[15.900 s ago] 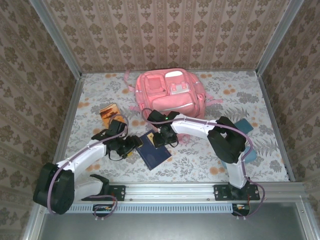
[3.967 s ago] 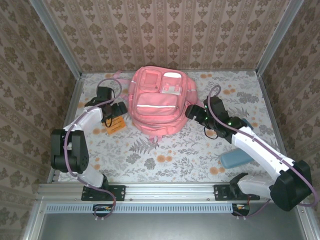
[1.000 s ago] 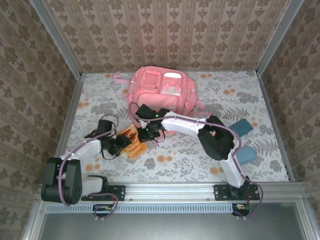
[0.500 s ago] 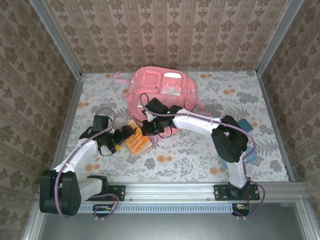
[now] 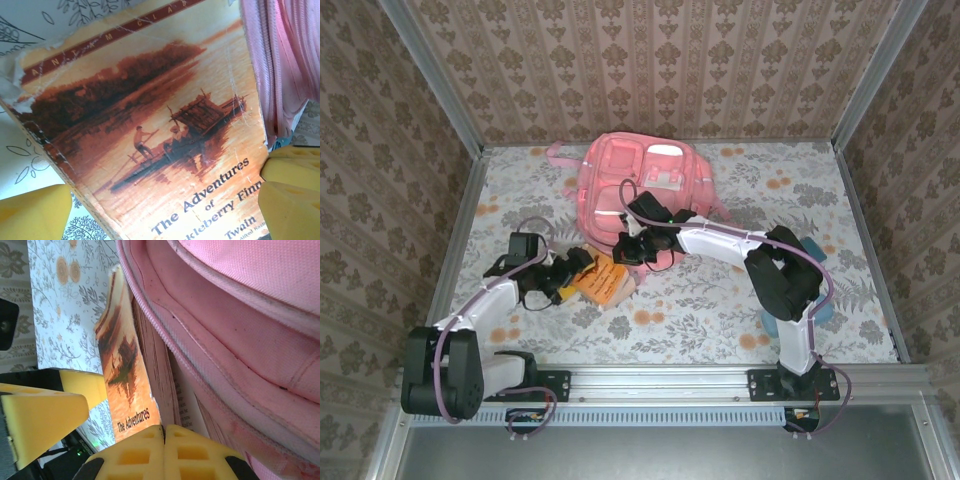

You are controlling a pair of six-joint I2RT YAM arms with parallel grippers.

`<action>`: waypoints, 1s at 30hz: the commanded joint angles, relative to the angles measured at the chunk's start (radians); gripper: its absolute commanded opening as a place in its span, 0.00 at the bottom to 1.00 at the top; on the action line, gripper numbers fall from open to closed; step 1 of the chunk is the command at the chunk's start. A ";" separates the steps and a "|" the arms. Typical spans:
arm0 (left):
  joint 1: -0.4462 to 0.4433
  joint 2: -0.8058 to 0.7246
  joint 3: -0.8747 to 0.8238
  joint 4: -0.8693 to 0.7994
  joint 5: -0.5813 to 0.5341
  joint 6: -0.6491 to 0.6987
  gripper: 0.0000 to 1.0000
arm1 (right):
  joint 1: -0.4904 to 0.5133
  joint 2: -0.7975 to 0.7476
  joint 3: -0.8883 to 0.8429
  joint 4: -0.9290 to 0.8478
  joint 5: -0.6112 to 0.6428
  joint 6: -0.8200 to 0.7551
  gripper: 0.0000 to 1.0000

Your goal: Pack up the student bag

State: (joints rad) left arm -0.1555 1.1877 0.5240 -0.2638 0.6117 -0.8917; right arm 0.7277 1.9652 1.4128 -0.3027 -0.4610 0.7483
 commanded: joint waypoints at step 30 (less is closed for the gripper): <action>-0.014 -0.063 -0.024 0.163 -0.082 -0.250 0.21 | -0.057 -0.163 -0.130 0.085 0.056 0.103 0.67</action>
State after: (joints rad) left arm -0.1806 1.1648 0.4564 -0.0418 0.5739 -1.1828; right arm 0.6720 1.8835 1.3128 -0.2222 -0.4526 0.8558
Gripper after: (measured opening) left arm 0.233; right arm 0.636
